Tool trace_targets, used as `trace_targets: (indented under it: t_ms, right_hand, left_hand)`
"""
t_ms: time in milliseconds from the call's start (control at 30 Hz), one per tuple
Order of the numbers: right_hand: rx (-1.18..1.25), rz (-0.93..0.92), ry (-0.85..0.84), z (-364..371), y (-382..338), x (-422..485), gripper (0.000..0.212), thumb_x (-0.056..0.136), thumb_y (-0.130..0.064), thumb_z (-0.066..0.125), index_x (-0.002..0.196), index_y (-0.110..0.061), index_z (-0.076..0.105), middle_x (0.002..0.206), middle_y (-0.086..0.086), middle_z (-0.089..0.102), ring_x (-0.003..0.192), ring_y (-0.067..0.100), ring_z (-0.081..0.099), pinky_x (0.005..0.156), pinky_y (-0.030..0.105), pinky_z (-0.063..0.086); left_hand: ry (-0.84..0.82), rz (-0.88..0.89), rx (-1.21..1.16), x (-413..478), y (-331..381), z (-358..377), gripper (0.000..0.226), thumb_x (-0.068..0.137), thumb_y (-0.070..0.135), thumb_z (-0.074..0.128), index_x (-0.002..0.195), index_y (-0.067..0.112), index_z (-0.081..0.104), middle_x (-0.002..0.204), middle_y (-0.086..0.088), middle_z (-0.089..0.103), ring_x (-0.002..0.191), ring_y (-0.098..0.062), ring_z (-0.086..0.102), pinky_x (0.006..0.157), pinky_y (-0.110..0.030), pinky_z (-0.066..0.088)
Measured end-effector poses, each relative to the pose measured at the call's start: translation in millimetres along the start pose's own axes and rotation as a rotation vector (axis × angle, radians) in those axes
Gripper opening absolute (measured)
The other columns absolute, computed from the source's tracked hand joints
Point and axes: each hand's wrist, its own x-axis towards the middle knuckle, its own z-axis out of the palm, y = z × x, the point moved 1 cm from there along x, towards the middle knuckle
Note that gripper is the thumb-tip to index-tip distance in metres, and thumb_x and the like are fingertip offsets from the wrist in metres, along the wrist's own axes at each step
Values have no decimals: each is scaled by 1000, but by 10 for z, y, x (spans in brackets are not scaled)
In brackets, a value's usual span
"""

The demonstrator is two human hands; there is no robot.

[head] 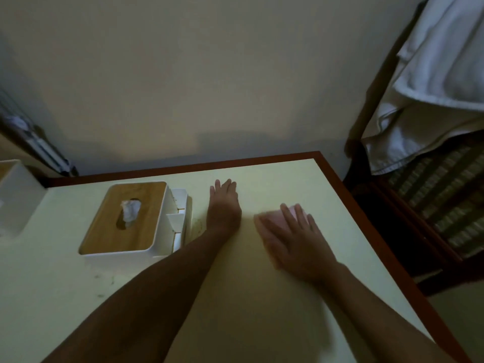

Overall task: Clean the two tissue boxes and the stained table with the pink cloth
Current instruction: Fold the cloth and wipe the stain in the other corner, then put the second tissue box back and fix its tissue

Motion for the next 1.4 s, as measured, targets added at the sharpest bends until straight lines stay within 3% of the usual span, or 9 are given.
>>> trace_targets:
  t_ms: [100, 233, 367, 467, 700, 900, 1067, 1267, 1400]
  right_hand:
    - [22, -50, -90, -3, -160, -247, 61, 92, -72, -5, 151, -59, -13, 169, 3, -12, 154, 34, -15, 125, 57, 4]
    - [97, -85, -228, -229, -261, -373, 52, 104, -58, 14, 155, -55, 7, 169, -2, -9, 154, 28, -15, 122, 47, -10]
    - [519, 83, -149, -690, -435, -313, 39, 104, -48, 45, 136, -34, 61, 151, -7, 51, 135, 15, 50, 115, 41, 40]
    - [658, 101, 5, -1013, -694, -107, 23, 101, -35, 57, 114, -28, 74, 119, -12, 71, 107, 7, 66, 94, 31, 56]
    - [714, 50, 95, -1249, -1438, 613, 26, 100, -25, 56, 123, -23, 69, 125, -5, 66, 109, 14, 62, 95, 30, 49]
    - [721, 15, -17, -1100, -2086, 1001, 48, 103, -25, 52, 150, -19, 45, 155, 5, 45, 139, 25, 44, 109, 34, 36]
    - [796, 53, -134, -994, -2295, 1232, 55, 106, -31, 43, 159, -20, 28, 163, 7, 32, 146, 28, 36, 118, 41, 34]
    - [704, 225, 36, -949, -2175, 1380, 43, 97, -43, 44, 124, -19, 66, 131, 10, 61, 117, 29, 59, 101, 42, 48]
    - [721, 296, 77, -932, -1920, 1277, 35, 96, -31, 46, 76, -10, 65, 81, 8, 65, 81, 28, 61, 72, 37, 48]
  left_hand:
    - [-53, 0, -105, -120, 154, -262, 41, 105, 15, 32, 143, 7, 45, 151, -12, 42, 147, -31, 25, 121, -38, 10]
    - [-77, 11, -355, -256, 334, -737, 34, 104, 19, 39, 131, 13, 59, 138, -6, 56, 129, -22, 49, 109, -30, 34]
    - [-166, 55, -488, -381, 289, -1317, 24, 98, 18, 52, 112, 15, 71, 114, 1, 69, 102, -14, 63, 88, -24, 46]
    - [-78, 12, -602, -590, 61, -1757, 17, 95, 22, 57, 100, 20, 73, 98, 10, 70, 92, -9, 64, 76, -21, 47]
    - [476, -605, -468, -1136, -637, -2278, 22, 90, 30, 64, 112, 30, 58, 123, -1, 48, 114, -21, 46, 97, -37, 41]
    - [297, -1133, -706, -1348, -967, -2091, 71, 78, 43, 74, 131, 24, 31, 135, -14, 33, 115, -31, 40, 100, -45, 44]
    - [364, -1376, -1170, -1280, -1013, -1884, 67, 80, 49, 68, 131, 22, 34, 136, -12, 40, 120, -31, 44, 99, -48, 48]
    - [430, -1328, -1169, -1058, -1094, -1955, 52, 90, 43, 61, 131, 16, 45, 131, -12, 49, 117, -30, 52, 100, -48, 48]
    - [343, -1041, -1338, -1039, -1161, -2031, 22, 95, 29, 56, 89, 13, 69, 93, -8, 71, 86, -23, 68, 84, -37, 56]
